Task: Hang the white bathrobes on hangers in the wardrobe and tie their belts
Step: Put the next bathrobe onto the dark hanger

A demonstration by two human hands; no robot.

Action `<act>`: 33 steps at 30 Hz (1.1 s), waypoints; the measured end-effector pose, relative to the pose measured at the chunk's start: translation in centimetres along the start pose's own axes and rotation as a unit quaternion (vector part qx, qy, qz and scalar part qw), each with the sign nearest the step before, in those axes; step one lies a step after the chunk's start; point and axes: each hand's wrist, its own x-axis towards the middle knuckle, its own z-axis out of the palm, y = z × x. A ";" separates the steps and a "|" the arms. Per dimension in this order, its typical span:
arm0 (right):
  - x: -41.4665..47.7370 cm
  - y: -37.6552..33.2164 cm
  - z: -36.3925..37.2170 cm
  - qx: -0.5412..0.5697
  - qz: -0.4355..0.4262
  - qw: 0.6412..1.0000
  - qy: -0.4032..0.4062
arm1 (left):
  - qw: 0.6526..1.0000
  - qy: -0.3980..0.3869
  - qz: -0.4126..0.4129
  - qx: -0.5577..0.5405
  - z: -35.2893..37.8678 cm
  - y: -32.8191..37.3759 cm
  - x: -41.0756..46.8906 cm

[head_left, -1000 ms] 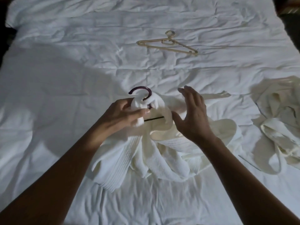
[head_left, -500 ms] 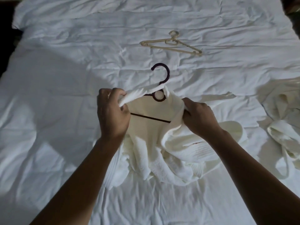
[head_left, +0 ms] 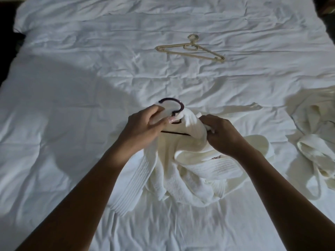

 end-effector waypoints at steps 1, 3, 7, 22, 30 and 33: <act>0.0 0.0 0.1 0.002 0.005 1.000 -0.003 | 1.000 0.001 -0.002 -0.003 0.1 -0.2 0.4; -0.2 -0.3 0.1 0.009 0.000 1.000 0.005 | 1.000 0.029 0.008 0.000 0.4 -0.4 0.9; -0.1 -2.0 -0.1 0.099 0.021 0.995 0.023 | 0.997 0.067 0.022 -0.008 1.5 -0.4 1.1; 1.3 -2.6 2.6 -0.026 -0.033 0.956 0.290 | 0.997 0.071 -0.024 0.021 2.2 -0.5 1.7; 0.2 -2.6 3.8 0.018 -0.018 0.982 0.188 | 0.998 -0.021 0.004 -0.056 0.1 -1.6 1.8; 1.5 -3.2 2.6 -0.059 -0.015 0.992 0.114 | 0.996 -0.054 0.018 -0.069 -0.4 -0.6 1.3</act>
